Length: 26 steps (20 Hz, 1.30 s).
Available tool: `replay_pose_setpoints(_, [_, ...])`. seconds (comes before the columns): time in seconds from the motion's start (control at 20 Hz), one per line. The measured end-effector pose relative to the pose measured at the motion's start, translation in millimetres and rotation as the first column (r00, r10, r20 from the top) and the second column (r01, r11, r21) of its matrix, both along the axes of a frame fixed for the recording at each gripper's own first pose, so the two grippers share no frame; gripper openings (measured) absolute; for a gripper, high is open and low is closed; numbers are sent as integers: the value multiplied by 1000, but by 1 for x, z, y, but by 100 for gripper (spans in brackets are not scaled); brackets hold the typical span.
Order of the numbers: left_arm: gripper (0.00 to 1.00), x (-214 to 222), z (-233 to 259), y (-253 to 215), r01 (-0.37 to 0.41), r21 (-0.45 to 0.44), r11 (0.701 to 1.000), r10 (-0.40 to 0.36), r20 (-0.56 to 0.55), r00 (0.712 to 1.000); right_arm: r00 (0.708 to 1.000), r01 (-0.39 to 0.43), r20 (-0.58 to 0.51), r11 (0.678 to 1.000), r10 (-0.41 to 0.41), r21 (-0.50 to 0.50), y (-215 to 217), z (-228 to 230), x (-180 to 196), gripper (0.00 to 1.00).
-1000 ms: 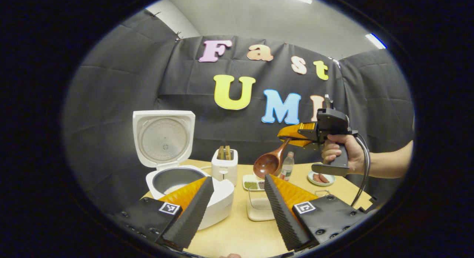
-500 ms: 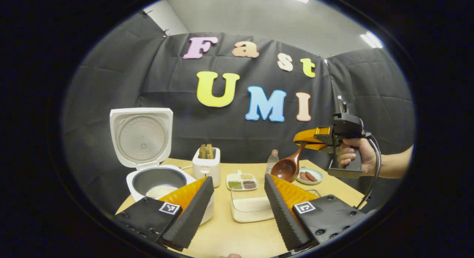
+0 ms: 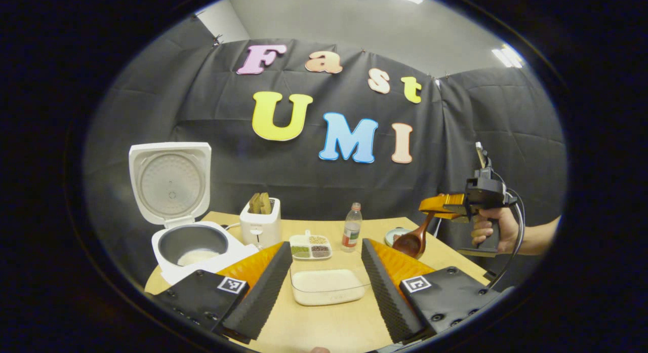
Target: Close the left gripper, press the button to open the rice cooker; take a wooden spoon from the chopstick holder with the right hand, scoop a spoonful of rice and pour it into the rice cooker, then put the wooden spoon back into the chopstick holder.
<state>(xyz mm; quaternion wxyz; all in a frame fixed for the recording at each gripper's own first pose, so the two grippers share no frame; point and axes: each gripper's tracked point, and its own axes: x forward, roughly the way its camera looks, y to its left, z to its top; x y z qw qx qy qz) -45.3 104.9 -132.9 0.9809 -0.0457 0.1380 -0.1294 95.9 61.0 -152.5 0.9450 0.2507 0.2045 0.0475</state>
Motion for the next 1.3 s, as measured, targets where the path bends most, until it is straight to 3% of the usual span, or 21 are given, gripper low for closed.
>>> replay_pose_setpoints(0.25, [96,0,6,-16,-14,32,999,14,-4,1000,995,96,-23,986,-100,-136,-35,-35,-9,4])
replay_pose_setpoints(0.85, [96,-15,55,-13,-127,121,984,120,60,991,984,64,-149,976,-96,-206,-17,-136,2,5])
replay_pose_setpoints(1.0, [96,-19,54,-16,-144,129,981,138,52,989,985,72,-138,972,-104,-222,-29,-137,3,6])
replay_pose_setpoints(1.1, [96,-19,52,-25,-144,131,981,138,48,989,986,70,-128,958,-109,-277,-44,-139,-3,24])
replay_pose_setpoints(1.25, [96,-18,53,-44,-122,137,983,116,55,992,988,105,-72,929,-139,-355,-77,-123,-12,100])
replay_pose_setpoints(1.3, [96,-17,54,-49,-117,132,984,111,54,992,990,109,-44,920,-135,-377,-83,-108,-20,100])
